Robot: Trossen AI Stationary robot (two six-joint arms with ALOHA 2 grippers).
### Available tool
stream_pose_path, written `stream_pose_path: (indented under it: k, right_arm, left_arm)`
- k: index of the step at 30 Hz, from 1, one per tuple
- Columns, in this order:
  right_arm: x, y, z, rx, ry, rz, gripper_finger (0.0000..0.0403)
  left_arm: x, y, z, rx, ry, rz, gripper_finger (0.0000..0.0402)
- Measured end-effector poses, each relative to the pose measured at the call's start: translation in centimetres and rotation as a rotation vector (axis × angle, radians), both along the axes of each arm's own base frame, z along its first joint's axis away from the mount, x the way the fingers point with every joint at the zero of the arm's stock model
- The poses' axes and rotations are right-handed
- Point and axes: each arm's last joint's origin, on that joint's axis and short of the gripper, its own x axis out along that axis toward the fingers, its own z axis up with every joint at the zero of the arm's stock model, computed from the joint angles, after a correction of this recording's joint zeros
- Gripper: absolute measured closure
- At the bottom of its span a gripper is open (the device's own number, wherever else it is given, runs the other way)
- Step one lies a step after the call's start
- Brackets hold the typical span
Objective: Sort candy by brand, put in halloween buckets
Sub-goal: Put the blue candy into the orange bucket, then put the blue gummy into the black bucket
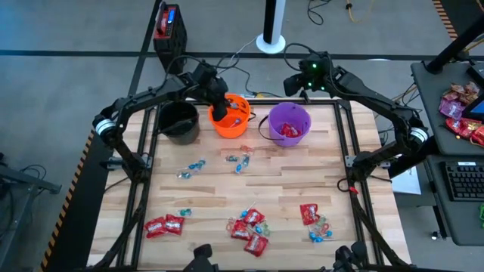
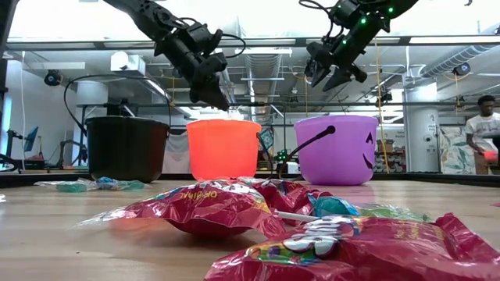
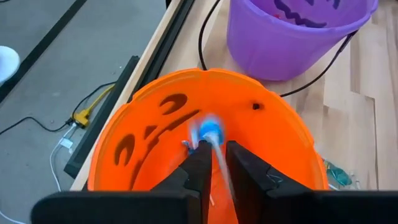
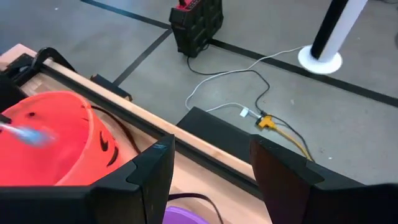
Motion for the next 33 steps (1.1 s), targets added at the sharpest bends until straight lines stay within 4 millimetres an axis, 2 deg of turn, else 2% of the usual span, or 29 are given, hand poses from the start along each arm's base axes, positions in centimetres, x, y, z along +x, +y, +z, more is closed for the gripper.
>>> stream_pose_path:
  k: [7,11,15,20,26,33]
  right_arm:
    - [0.1,0.1,0.0,-0.002,0.005,0.049,0.0202]
    - [0.2,0.4,-0.1,0.047,-0.03,0.115,0.0202]
    - [0.5,1.1,-0.2,0.105,-0.049,0.201,0.0202]
    - [1.1,2.8,-0.5,0.157,-0.001,0.309,0.0202]
    - [1.9,6.2,-0.1,0.208,0.019,0.441,0.0202]
    - [2.1,10.7,1.9,0.176,-0.019,0.566,0.0202]
  left_arm:
    - [0.1,0.0,0.4,-0.035,-0.012,0.035,0.0352]
    - [0.3,-0.7,2.4,-0.107,-0.014,0.024,0.0348]
    - [0.5,-2.9,4.6,-0.194,0.064,-0.02,0.0348]
    - [1.2,-7.5,6.0,-0.302,0.176,-0.08,0.0348]
    - [1.8,-15.1,6.1,-0.386,0.315,-0.161,0.0348]
    - [0.3,-24.2,5.4,-0.336,0.415,-0.212,0.0348]
